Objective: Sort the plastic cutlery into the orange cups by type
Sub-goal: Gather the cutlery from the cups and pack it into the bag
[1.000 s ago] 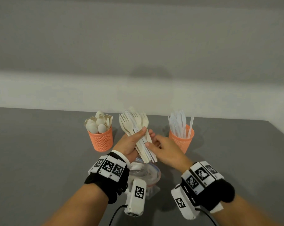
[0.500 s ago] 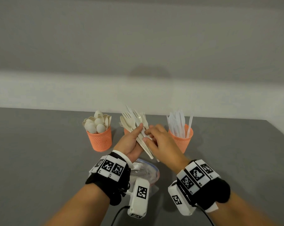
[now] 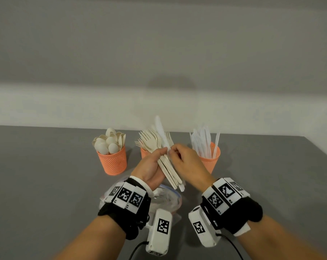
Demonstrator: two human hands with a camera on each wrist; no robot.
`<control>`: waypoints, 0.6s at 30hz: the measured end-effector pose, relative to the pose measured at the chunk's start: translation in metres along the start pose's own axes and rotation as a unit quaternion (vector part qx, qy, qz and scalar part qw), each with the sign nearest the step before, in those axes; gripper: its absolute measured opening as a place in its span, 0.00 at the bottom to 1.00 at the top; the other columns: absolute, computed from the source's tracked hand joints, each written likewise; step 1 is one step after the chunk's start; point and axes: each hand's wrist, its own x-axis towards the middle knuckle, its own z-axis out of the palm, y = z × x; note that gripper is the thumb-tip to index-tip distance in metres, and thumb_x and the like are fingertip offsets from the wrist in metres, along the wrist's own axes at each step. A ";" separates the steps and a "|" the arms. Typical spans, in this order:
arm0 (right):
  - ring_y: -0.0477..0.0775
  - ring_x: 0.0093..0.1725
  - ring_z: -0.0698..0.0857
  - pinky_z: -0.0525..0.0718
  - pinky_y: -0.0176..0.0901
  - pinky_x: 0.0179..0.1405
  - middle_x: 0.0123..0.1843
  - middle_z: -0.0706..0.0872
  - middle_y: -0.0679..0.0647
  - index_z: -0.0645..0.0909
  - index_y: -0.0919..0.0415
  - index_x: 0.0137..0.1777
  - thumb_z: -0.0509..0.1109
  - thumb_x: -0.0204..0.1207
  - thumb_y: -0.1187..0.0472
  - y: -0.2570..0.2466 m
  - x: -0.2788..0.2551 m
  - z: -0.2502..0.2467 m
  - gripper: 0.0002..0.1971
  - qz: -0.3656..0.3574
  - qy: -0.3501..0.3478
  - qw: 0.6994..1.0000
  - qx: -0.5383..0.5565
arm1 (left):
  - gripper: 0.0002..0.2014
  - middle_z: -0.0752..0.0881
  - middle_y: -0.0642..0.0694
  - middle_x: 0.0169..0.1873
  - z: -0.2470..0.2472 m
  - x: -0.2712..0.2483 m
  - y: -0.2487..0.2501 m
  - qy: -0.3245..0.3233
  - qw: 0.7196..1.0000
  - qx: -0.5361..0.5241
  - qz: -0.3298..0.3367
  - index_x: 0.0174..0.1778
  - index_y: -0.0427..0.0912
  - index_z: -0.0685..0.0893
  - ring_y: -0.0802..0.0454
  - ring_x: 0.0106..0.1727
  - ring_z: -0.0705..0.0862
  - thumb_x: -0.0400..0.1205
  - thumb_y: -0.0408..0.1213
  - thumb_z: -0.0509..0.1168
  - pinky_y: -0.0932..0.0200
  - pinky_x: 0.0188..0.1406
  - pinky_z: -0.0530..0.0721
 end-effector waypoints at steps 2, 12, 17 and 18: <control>0.43 0.30 0.69 0.68 0.35 0.30 0.30 0.71 0.47 0.69 0.58 0.36 0.53 0.84 0.63 0.002 0.000 0.000 0.14 -0.002 0.002 1.000 -0.017 | 0.13 0.85 0.36 0.48 0.000 0.002 -0.001 0.009 1.000 0.009 0.015 0.58 0.31 0.78 0.46 0.50 0.86 0.85 0.31 0.52 0.52 0.57 0.83; 0.49 0.50 0.79 0.75 0.36 0.47 0.47 0.79 0.49 0.74 0.61 0.58 0.54 0.84 0.59 0.002 -0.002 0.006 0.10 0.071 -0.039 0.992 0.096 | 0.19 0.84 0.35 0.57 -0.002 0.004 0.000 0.005 0.998 0.012 0.061 0.72 0.29 0.72 0.47 0.53 0.87 0.85 0.28 0.54 0.54 0.55 0.87; 0.51 0.57 0.81 0.77 0.40 0.55 0.56 0.83 0.56 0.76 0.62 0.62 0.57 0.84 0.58 0.006 0.000 0.001 0.13 0.041 -0.052 0.996 0.064 | 0.17 0.85 0.37 0.50 0.001 0.007 -0.002 0.008 0.998 0.026 0.059 0.69 0.30 0.74 0.47 0.49 0.88 0.85 0.29 0.54 0.55 0.50 0.88; 0.52 0.56 0.82 0.78 0.41 0.55 0.55 0.84 0.57 0.77 0.63 0.61 0.56 0.84 0.58 0.006 0.000 0.000 0.13 0.040 -0.047 0.996 0.057 | 0.15 0.86 0.38 0.49 0.002 0.007 -0.002 0.004 0.998 0.028 0.058 0.66 0.31 0.76 0.48 0.48 0.88 0.85 0.29 0.54 0.55 0.50 0.88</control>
